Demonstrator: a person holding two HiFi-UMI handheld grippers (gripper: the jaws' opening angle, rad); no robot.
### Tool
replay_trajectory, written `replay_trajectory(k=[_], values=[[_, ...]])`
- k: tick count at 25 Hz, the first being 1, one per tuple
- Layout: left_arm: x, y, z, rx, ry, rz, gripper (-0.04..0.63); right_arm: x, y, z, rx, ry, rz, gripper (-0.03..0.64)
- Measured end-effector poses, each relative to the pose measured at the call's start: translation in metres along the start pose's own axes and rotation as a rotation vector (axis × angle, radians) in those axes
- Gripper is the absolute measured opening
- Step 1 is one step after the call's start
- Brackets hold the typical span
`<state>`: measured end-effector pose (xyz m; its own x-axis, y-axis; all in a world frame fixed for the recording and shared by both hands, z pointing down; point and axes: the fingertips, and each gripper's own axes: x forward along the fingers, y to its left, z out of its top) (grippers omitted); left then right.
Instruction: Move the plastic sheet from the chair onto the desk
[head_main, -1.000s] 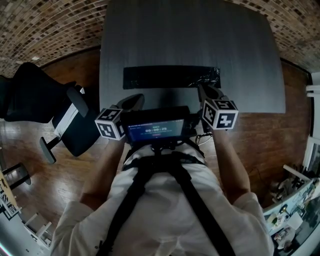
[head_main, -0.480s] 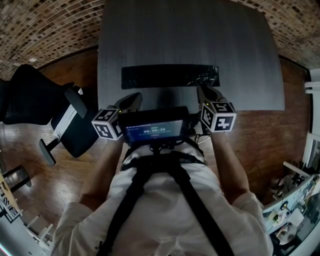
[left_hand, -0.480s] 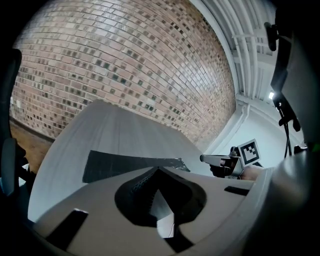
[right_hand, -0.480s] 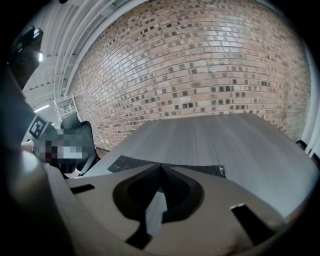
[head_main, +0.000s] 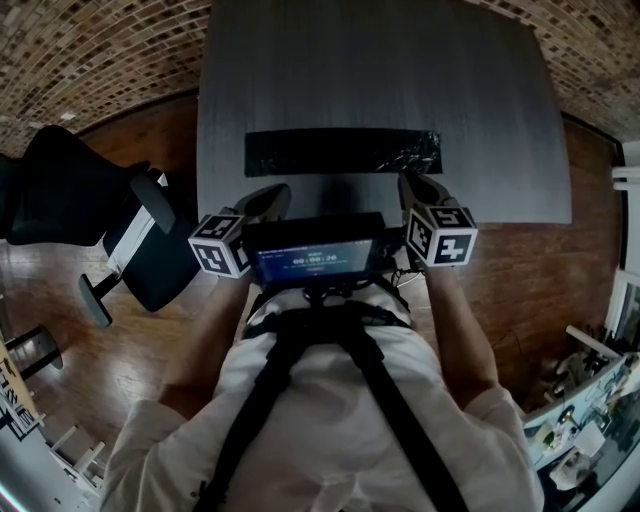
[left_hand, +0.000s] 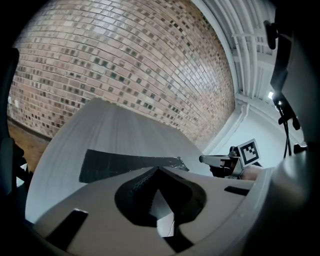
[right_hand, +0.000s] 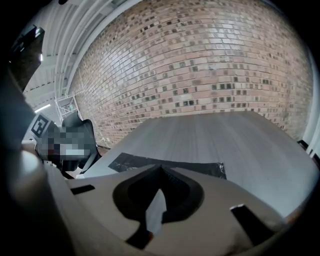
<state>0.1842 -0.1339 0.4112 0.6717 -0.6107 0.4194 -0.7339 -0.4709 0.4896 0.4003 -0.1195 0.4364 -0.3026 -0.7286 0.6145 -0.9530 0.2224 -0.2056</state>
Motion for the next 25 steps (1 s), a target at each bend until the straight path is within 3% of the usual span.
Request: replay_trajectory(k=[25], values=[[0.012, -0.018, -0.01, -0.014, -0.002, 0.039, 0.015, 0.001, -0.013, -0.008, -0.059, 0.045, 0.056, 0.0]])
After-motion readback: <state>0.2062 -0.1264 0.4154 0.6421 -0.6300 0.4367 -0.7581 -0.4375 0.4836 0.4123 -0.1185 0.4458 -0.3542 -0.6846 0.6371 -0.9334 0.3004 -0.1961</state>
